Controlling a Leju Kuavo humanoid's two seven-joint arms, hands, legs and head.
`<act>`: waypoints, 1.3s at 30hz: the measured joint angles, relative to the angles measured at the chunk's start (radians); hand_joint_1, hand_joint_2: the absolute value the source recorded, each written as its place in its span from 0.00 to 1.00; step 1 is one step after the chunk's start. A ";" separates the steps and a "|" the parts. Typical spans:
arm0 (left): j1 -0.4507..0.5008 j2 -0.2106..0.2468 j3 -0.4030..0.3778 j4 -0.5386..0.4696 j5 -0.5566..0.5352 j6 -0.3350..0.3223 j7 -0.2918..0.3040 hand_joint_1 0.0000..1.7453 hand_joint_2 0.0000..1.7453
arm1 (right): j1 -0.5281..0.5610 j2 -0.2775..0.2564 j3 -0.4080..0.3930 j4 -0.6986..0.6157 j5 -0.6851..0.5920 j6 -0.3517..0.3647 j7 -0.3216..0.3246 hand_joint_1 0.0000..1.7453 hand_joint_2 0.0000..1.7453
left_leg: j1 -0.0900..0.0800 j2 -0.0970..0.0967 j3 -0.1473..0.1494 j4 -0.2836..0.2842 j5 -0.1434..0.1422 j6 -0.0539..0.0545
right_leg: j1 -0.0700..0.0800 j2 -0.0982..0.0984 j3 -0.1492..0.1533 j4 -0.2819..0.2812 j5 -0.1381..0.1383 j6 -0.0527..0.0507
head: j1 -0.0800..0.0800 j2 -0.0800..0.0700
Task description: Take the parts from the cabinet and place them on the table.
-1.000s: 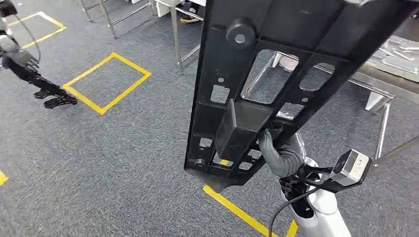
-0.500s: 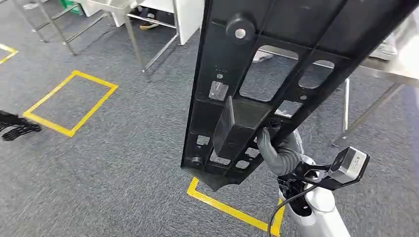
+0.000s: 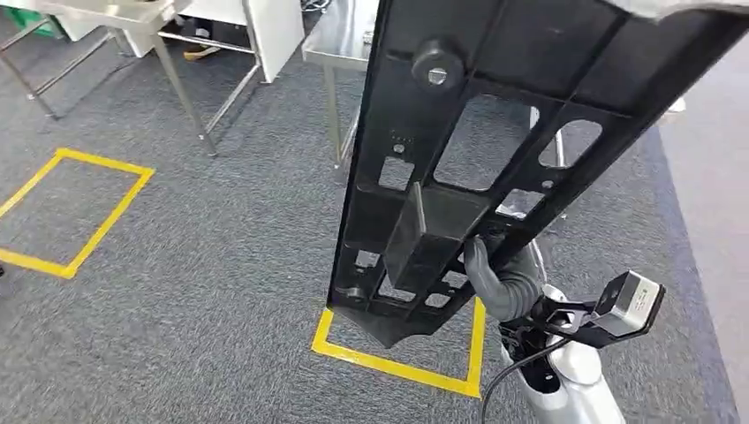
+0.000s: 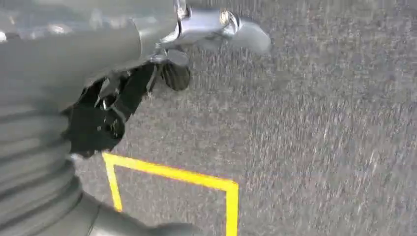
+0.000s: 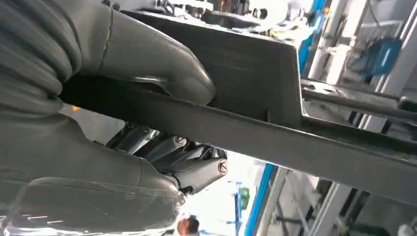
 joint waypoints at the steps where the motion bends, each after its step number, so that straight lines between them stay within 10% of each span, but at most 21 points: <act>1: -0.001 0.000 0.000 0.000 0.000 -0.001 0.000 0.00 1.00 | -0.001 0.000 0.000 0.000 0.000 0.000 -0.002 1.00 1.00 | 0.000 0.009 0.003 0.004 -0.005 -0.005 | 0.001 -0.034 0.049 -0.087 0.029 -0.003 | 0.001 0.000; 2: -0.001 0.000 0.000 0.000 0.000 -0.002 -0.002 0.00 1.00 | -0.001 0.000 0.000 0.001 0.000 -0.002 -0.004 1.00 1.00 | -0.010 0.017 0.004 0.007 -0.012 -0.013 | 0.013 -0.060 0.059 -0.106 0.014 -0.014 | 0.001 0.000; 6: -0.008 0.001 -0.001 0.000 0.000 -0.003 -0.005 0.00 1.00 | 0.000 0.000 0.001 0.004 0.005 -0.018 -0.006 1.00 1.00 | -0.009 0.053 0.018 0.006 -0.019 -0.035 | 0.013 -0.014 0.053 -0.110 0.020 -0.037 | 0.000 0.000; 9: -0.005 0.001 -0.001 0.000 0.000 -0.005 0.006 0.00 1.00 | -0.002 0.001 0.003 0.005 0.010 -0.027 -0.010 1.00 1.00 | 0.001 -0.044 -0.019 0.098 -0.084 -0.046 | 0.004 0.012 0.059 -0.117 0.024 -0.053 | -0.005 0.000; 12: 0.000 0.002 -0.001 0.000 0.000 -0.008 0.014 0.00 1.00 | 0.002 0.004 0.013 0.010 0.023 -0.044 -0.011 1.00 1.00 | 0.002 -0.071 -0.113 0.291 -0.165 -0.050 | 0.009 0.043 0.058 -0.117 0.024 -0.058 | -0.006 0.000; 14: 0.003 0.002 -0.001 0.000 0.000 -0.008 0.020 0.00 1.00 | 0.006 0.004 0.017 0.016 0.032 -0.057 -0.011 1.00 1.00 | 0.002 -0.072 -0.138 0.320 -0.142 -0.048 | 0.011 0.060 0.061 -0.115 0.023 -0.060 | -0.006 0.000; 17: 0.000 0.002 -0.001 0.000 0.000 -0.019 0.029 0.00 1.00 | 0.005 0.005 0.019 0.021 0.042 -0.075 -0.010 1.00 1.00 | 0.002 -0.078 -0.043 0.079 0.003 -0.035 | 0.013 0.082 0.067 -0.111 0.018 -0.055 | -0.007 0.000; 22: -0.004 0.006 -0.002 0.000 0.000 -0.040 0.025 0.00 1.00 | 0.012 0.006 0.022 0.021 0.053 -0.097 -0.015 1.00 1.00 | -0.006 -0.089 -0.020 0.013 -0.006 -0.002 | 0.016 0.087 0.061 -0.095 0.030 -0.022 | -0.005 0.000; 24: -0.003 0.006 -0.002 0.000 0.000 -0.040 0.024 0.00 1.00 | 0.008 0.006 0.027 0.021 0.061 -0.108 -0.016 1.00 1.00 | -0.002 -0.083 -0.004 0.008 -0.005 0.010 | 0.014 0.047 0.047 -0.060 0.002 -0.012 | -0.003 0.000; 27: -0.002 0.007 -0.003 0.000 0.000 -0.042 0.019 0.00 1.00 | 0.005 0.006 0.036 0.022 0.067 -0.121 -0.017 1.00 1.00 | -0.003 -0.073 -0.002 0.009 -0.012 0.014 | 0.007 0.030 -0.071 0.158 -0.103 0.000 | 0.004 0.000; 29: 0.001 0.008 -0.003 0.000 0.000 -0.043 0.017 0.00 1.00 | 0.005 0.006 0.039 0.027 0.068 -0.125 -0.017 1.00 1.00 | -0.003 -0.068 0.006 0.009 -0.020 0.010 | 0.000 0.027 -0.109 0.205 -0.098 0.004 | 0.003 0.000; 33: 0.001 0.008 -0.004 0.000 0.000 -0.047 0.010 0.00 1.00 | -0.001 0.006 0.045 0.029 0.070 -0.128 -0.023 1.00 1.00 | 0.001 -0.060 0.042 0.009 -0.052 -0.008 | -0.005 0.002 0.019 -0.080 0.058 0.002 | 0.005 0.000; 34: 0.000 0.008 -0.005 0.000 0.000 -0.047 0.009 0.00 1.00 | -0.006 0.006 0.047 0.031 0.071 -0.128 -0.024 1.00 1.00 | -0.002 -0.059 0.049 0.012 -0.056 -0.015 | 0.005 -0.003 0.018 -0.099 0.012 -0.007 | 0.006 0.000; 39: -0.003 0.010 -0.009 0.000 0.000 -0.047 0.008 0.00 1.00 | -0.007 0.012 0.056 0.033 0.071 -0.132 -0.026 1.00 1.00 | 0.002 -0.061 0.056 0.055 -0.061 -0.044 | 0.002 0.015 0.062 -0.107 0.007 -0.051 | 0.006 0.000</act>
